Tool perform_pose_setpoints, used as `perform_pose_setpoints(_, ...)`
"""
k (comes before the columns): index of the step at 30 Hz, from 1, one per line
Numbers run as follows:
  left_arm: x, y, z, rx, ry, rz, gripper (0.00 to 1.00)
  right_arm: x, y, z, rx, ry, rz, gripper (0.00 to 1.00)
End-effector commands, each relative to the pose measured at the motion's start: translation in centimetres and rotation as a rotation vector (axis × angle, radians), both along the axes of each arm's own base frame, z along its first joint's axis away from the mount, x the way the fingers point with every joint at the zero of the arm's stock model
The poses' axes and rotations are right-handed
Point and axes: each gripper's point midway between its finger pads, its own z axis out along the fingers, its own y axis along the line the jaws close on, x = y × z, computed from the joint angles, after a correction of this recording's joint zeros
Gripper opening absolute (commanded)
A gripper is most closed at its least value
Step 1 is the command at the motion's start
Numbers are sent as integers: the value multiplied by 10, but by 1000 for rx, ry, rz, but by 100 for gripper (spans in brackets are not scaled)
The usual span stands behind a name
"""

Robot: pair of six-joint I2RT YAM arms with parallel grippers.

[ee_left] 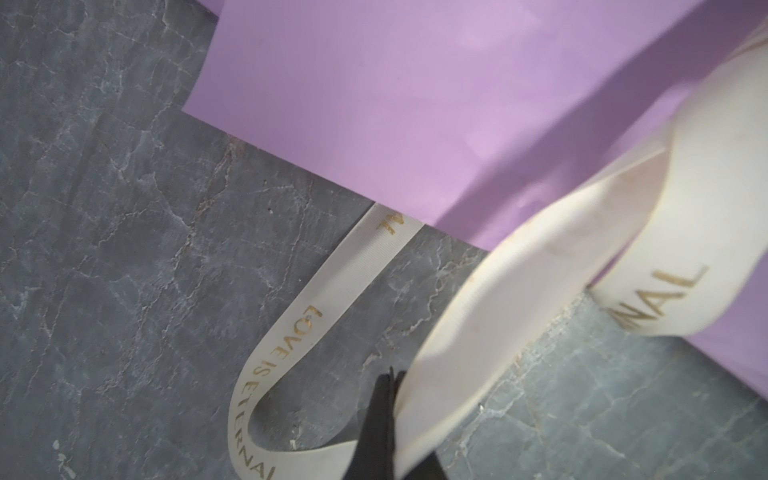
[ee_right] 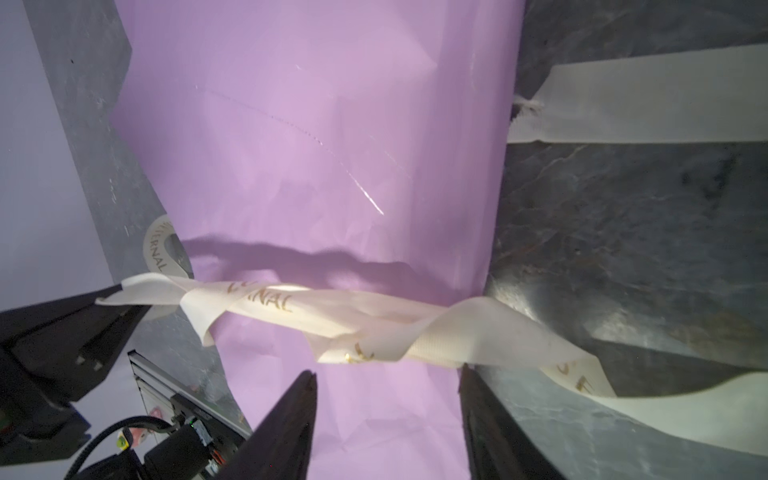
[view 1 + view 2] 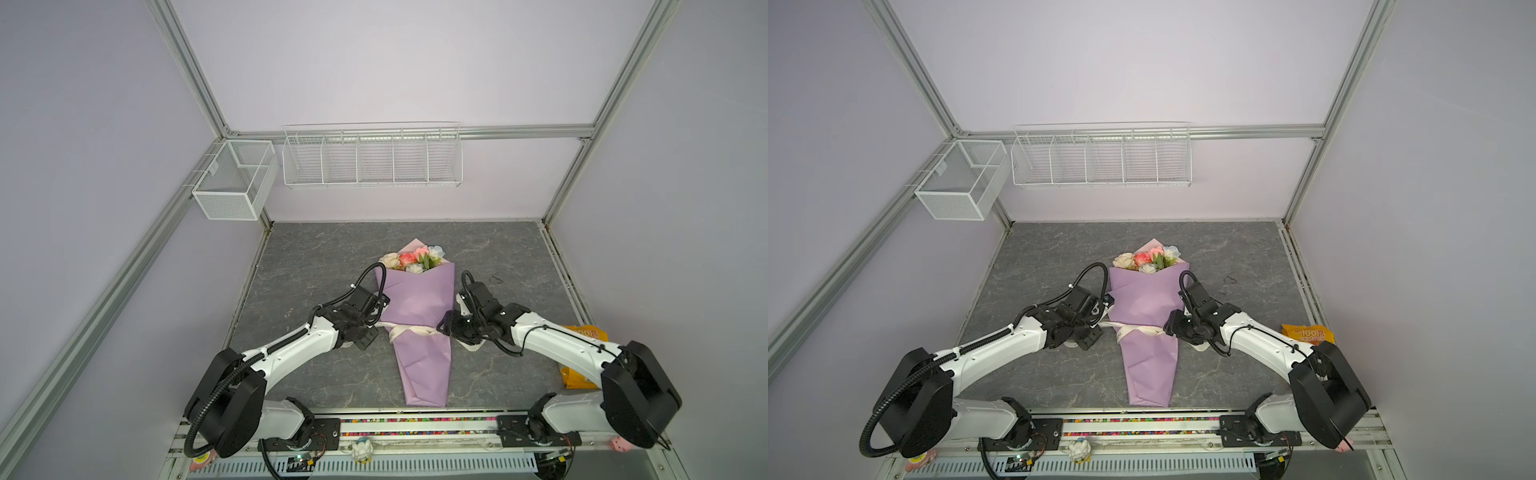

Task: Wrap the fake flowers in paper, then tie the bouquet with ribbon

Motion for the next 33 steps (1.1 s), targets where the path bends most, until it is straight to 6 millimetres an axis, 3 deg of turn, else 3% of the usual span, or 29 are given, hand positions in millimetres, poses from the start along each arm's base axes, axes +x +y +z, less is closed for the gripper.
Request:
perform_pose_setpoints(1, 1, -3, 4, 4, -2, -16, 0, 12, 10, 0, 56, -14, -61, 51)
perform_pose_setpoints(10, 1, -4, 5, 2, -5, -18, 0, 17, 30, -5, 110, -14, -58, 40)
perform_pose_setpoints(21, 2, -3, 4, 5, -5, -17, 0, 17, 34, -14, 180, -23, -191, 44)
perform_pose_setpoints(25, 2, -3, 4, 2, -7, -17, 0, 23, 37, -7, 178, -57, -176, 43)
perform_pose_setpoints(33, 1, -4, 5, 1, -7, -19, 0, 25, 50, -13, 226, -32, -181, 39)
